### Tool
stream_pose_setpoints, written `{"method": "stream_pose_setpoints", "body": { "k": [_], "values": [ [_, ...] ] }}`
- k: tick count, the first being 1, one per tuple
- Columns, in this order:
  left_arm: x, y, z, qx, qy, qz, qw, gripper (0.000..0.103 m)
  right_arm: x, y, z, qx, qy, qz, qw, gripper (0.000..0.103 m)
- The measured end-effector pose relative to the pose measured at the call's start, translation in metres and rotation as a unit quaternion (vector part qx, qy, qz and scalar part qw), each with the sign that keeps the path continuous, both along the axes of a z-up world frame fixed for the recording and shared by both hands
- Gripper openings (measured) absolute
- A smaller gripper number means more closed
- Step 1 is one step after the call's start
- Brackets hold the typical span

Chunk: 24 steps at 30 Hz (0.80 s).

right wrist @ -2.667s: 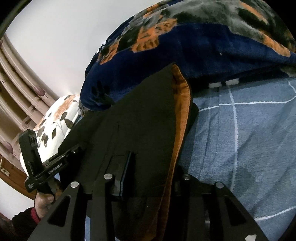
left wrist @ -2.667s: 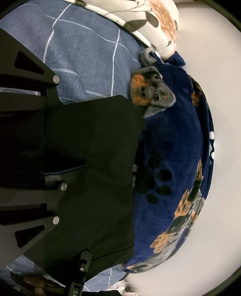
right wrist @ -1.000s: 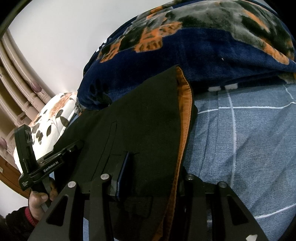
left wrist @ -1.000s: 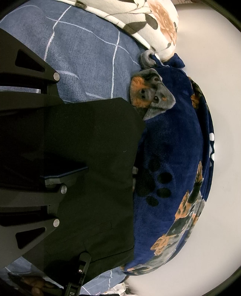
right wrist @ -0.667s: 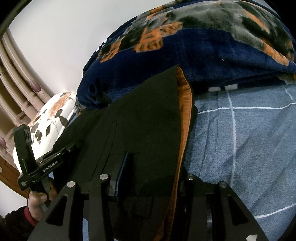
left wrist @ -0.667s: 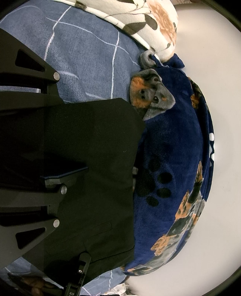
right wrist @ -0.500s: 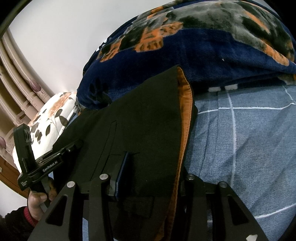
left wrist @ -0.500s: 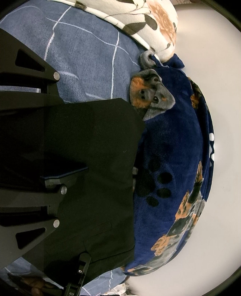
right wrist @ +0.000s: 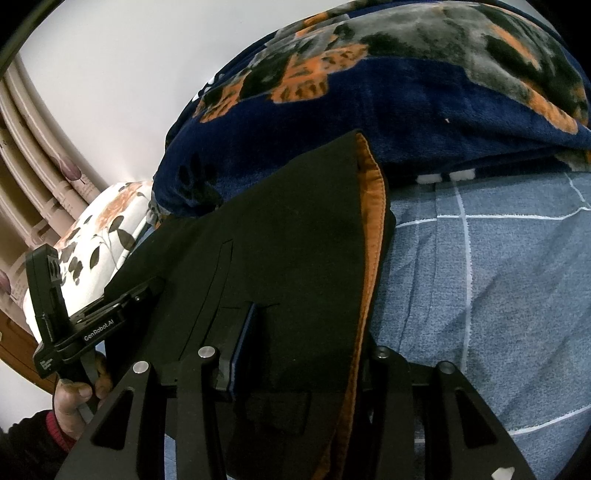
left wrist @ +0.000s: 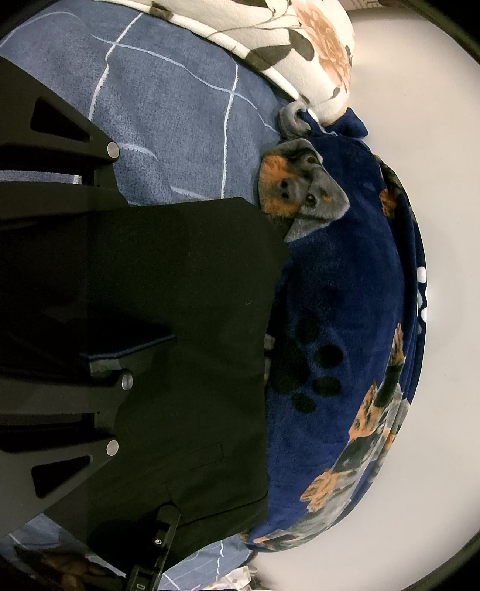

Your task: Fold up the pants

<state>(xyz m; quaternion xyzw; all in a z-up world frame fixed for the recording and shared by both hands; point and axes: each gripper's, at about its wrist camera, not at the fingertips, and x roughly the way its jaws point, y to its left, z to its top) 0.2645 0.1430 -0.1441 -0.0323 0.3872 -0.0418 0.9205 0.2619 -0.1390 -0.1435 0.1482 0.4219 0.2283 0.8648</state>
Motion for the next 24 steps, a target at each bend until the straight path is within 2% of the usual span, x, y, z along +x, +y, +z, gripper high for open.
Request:
{"method": "stream_pose_setpoints", "body": {
  "k": [24],
  "values": [
    [0.0011, 0.0011, -0.0002, 0.005, 0.000, 0.001, 1.0000, 0.043, 0.0006, -0.0021, -0.0028, -0.007, -0.003, 0.002, 1.000, 0.040]
  ]
}}
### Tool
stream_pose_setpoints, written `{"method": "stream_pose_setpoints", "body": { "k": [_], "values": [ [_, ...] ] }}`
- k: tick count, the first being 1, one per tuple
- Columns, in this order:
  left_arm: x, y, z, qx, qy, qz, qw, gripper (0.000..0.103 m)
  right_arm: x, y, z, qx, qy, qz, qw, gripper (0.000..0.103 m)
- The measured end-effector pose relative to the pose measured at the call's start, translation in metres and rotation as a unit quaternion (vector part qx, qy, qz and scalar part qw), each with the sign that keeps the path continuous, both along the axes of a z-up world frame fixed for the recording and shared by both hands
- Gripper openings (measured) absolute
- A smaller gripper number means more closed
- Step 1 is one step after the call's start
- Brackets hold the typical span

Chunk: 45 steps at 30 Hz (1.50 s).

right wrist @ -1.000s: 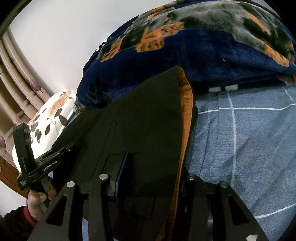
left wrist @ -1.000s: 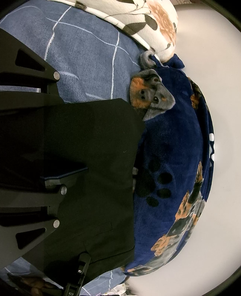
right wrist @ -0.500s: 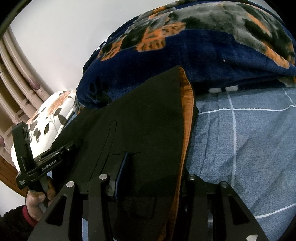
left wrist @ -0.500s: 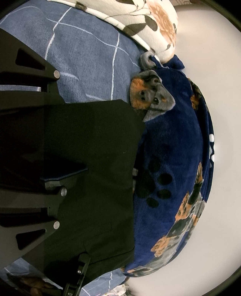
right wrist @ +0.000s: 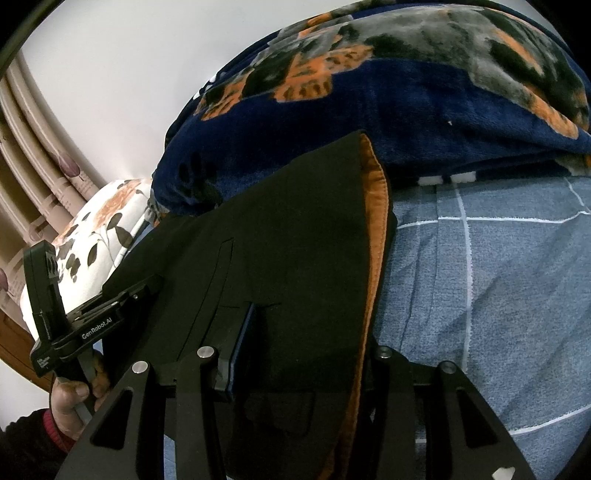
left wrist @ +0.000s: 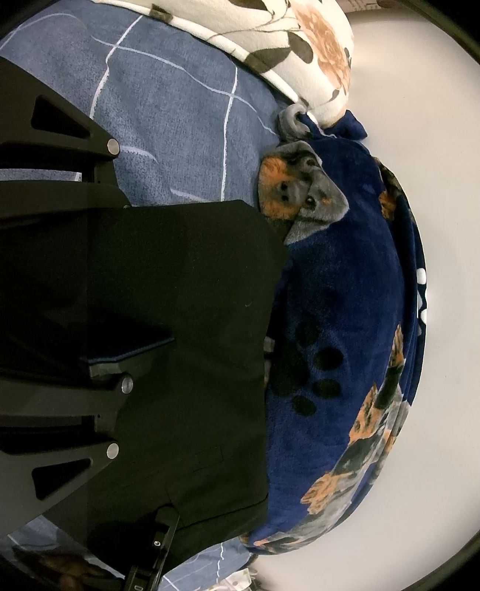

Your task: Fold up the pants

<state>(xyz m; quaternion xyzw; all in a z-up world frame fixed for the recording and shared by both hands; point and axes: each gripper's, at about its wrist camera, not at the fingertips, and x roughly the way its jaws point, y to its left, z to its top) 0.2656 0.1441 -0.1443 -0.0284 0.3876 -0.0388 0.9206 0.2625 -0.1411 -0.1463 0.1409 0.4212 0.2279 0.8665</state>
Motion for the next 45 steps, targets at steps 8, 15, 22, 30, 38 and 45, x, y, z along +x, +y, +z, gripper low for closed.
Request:
{"method": "stream_pose_setpoints", "body": {
  "k": [8, 15, 22, 30, 38, 45],
  "values": [
    [0.000, 0.000, 0.000, 0.000, 0.000, 0.000, 1.0000, 0.044, 0.000, 0.000, 0.000, -0.001, 0.000, 0.000, 1.000, 0.041],
    [0.001, 0.000, 0.000, 0.001, 0.000, 0.000, 1.0000, 0.045, 0.000, 0.001, 0.001, -0.001, 0.000, 0.000, 1.000, 0.041],
    [0.001, 0.000, 0.000, 0.002, 0.000, 0.000, 1.0000, 0.045, 0.001, 0.005, 0.000, -0.008, -0.002, 0.002, 1.000, 0.041],
    [-0.002, 0.008, 0.008, 0.026, -0.019, 0.030, 0.9990, 0.071, -0.010, 0.004, 0.012, -0.030, -0.024, 0.001, 0.999, 0.062],
    [-0.035, 0.009, 0.047, 0.068, -0.063, 0.045, 0.9947, 0.090, -0.062, -0.012, 0.056, -0.043, -0.081, -0.034, 0.995, 0.063],
    [-0.075, -0.015, 0.088, 0.082, -0.095, 0.040, 0.9912, 0.098, -0.111, -0.004, 0.102, -0.026, -0.124, -0.006, 0.992, 0.067]
  ]
}}
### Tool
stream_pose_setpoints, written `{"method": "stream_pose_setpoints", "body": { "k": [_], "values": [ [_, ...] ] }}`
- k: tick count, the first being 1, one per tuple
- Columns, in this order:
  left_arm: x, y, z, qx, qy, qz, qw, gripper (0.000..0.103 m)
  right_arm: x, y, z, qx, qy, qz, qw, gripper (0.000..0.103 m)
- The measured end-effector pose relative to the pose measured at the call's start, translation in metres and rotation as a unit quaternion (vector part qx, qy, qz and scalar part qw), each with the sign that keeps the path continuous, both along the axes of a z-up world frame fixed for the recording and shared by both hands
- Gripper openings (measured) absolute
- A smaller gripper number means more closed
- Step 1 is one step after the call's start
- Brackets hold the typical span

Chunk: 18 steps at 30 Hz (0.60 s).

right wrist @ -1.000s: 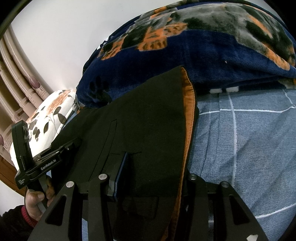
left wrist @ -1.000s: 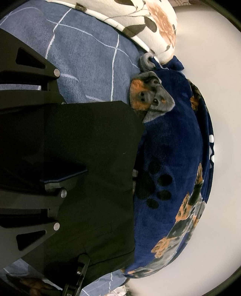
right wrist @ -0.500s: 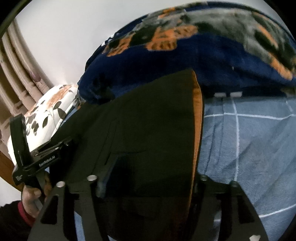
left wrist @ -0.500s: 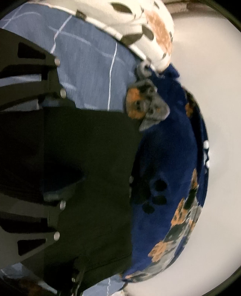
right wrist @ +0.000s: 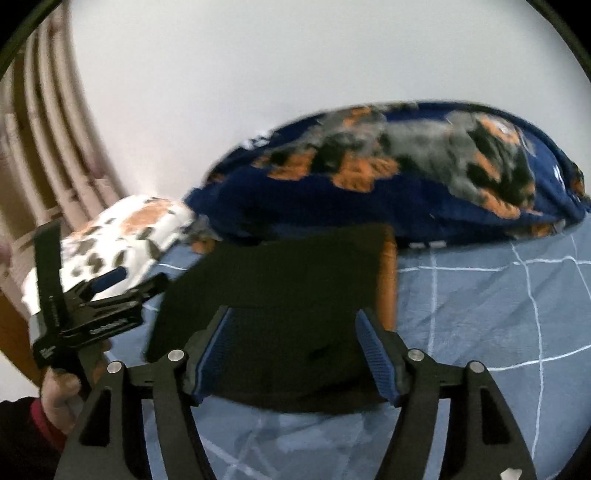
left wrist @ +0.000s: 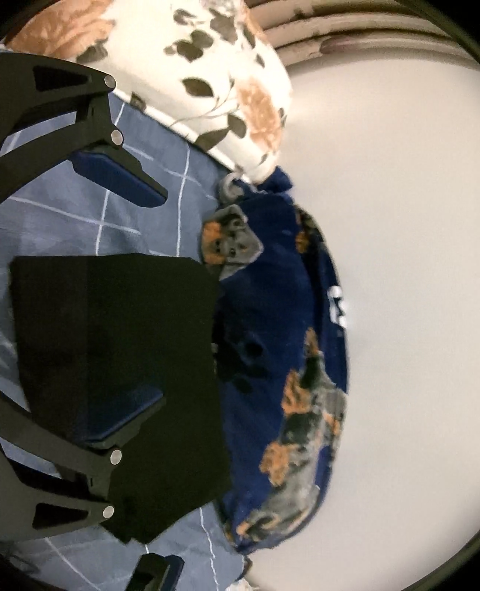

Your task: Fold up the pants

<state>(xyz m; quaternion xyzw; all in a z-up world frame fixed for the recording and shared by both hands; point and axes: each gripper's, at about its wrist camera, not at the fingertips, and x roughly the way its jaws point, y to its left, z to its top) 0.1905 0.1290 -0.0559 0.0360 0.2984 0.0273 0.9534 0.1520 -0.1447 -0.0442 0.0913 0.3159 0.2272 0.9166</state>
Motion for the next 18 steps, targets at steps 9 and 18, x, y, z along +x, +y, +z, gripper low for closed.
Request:
{"method": "stream_pose_setpoints", "body": {
  "k": [9, 18],
  "values": [
    [-0.061, -0.015, 0.053, 0.004, -0.050, 0.006, 0.9987, 0.103, -0.051, 0.016, 0.037, 0.003, -0.032, 0.020, 0.999, 0.078],
    [-0.106, -0.025, 0.091, -0.012, -0.091, -0.013, 0.9957, 0.103, -0.080, 0.017, 0.047, 0.005, -0.033, 0.020, 0.999, 0.081]
  ]
}}
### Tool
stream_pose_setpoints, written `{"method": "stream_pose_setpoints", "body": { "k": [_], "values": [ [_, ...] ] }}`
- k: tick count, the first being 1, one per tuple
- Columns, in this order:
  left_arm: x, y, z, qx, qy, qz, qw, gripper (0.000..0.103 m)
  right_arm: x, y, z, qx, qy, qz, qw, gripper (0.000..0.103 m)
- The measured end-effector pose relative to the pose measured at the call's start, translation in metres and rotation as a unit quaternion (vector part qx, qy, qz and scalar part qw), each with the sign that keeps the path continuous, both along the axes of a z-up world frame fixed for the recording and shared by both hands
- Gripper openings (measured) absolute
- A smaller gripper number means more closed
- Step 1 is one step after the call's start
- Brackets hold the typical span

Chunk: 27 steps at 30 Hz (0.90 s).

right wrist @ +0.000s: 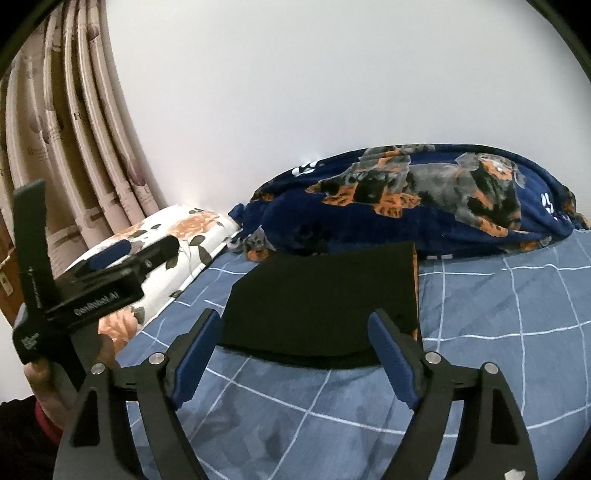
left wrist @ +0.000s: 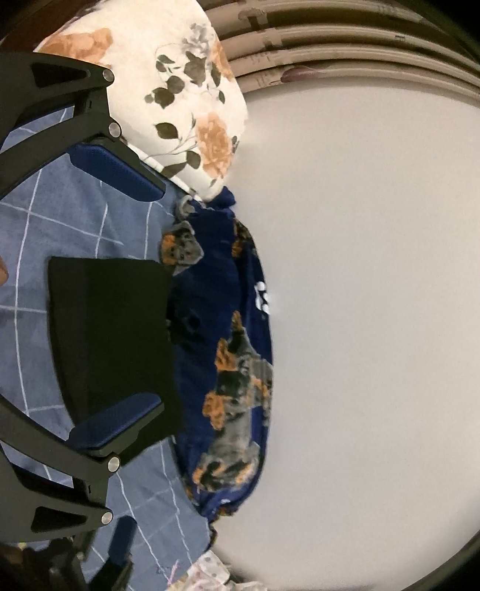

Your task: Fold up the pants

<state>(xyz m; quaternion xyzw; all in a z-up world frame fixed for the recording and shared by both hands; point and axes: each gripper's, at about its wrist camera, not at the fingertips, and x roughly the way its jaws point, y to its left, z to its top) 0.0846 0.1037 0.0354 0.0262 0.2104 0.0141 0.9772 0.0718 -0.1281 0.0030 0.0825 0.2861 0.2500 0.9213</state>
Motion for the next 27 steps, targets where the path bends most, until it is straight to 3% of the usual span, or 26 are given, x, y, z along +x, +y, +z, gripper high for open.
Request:
{"method": "stream_pose_setpoints", "body": {
  "k": [16, 27],
  "values": [
    [-0.039, -0.009, 0.024, -0.007, -0.014, -0.022, 0.9996, 0.103, -0.036, -0.005, 0.015, -0.005, -0.019, -0.002, 1.000, 0.083],
    [-0.051, -0.017, 0.021, -0.006, 0.009, -0.034, 0.9994, 0.103, -0.045, -0.005, 0.018, -0.013, -0.022, 0.000, 1.000, 0.086]
  ]
}}
